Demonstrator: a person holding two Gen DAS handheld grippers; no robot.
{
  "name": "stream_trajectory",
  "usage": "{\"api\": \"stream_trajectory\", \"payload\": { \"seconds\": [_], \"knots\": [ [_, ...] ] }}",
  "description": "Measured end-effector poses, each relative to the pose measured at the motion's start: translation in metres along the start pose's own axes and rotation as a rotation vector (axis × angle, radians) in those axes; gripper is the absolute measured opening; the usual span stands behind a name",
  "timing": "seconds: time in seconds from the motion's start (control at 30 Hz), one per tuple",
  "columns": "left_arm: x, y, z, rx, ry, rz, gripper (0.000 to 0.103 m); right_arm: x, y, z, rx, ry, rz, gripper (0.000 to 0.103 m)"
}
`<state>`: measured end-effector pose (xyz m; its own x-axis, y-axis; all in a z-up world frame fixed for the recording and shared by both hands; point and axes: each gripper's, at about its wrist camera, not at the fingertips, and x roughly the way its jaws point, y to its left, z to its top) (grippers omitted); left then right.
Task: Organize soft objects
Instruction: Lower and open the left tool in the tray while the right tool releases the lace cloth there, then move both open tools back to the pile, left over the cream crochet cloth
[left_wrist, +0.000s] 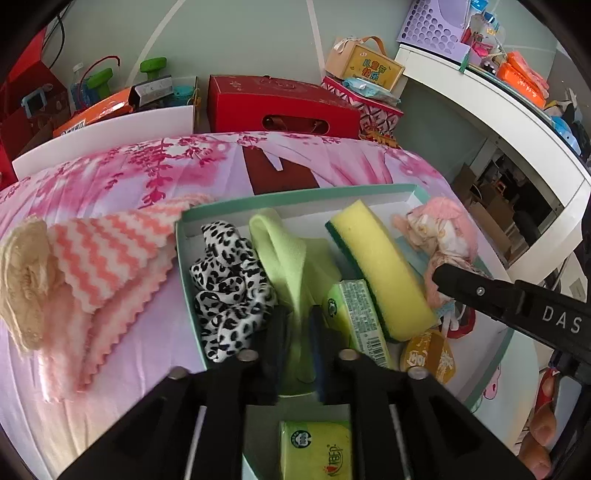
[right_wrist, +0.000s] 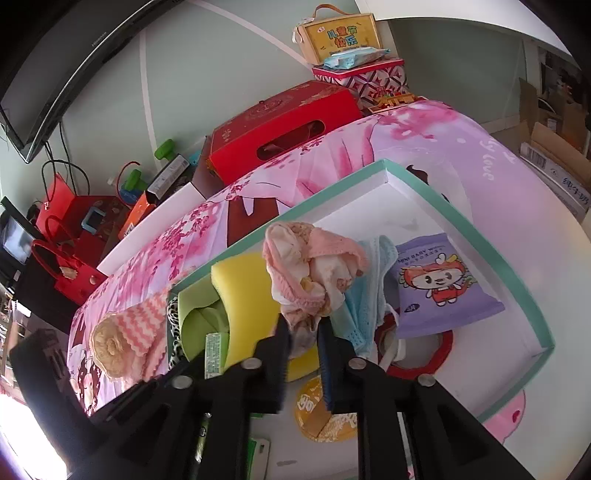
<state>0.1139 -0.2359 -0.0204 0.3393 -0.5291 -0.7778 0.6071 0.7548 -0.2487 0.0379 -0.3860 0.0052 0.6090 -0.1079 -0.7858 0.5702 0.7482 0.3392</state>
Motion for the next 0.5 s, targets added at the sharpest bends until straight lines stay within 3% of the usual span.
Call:
{"api": "stream_trajectory", "payload": {
  "seconds": [0.07,0.23,0.33,0.5],
  "knots": [
    [-0.006,-0.002,0.001,0.007,-0.006,-0.005,0.035,-0.002,-0.001,0.000,0.004,0.004,-0.016,0.028],
    [-0.019,-0.007,0.006,0.048,-0.030,0.025,0.046,-0.011,0.001,0.001,-0.003,-0.007,-0.026,0.030],
    [-0.028,-0.007,0.008,0.058,-0.042,0.045,0.053,-0.016,0.001,0.002,-0.002,-0.010,-0.032,0.043],
    [-0.048,0.001,0.011,0.039,-0.073,0.079,0.062,-0.022,0.004,0.002,-0.011,-0.003,-0.063,0.050]
  ]
}}
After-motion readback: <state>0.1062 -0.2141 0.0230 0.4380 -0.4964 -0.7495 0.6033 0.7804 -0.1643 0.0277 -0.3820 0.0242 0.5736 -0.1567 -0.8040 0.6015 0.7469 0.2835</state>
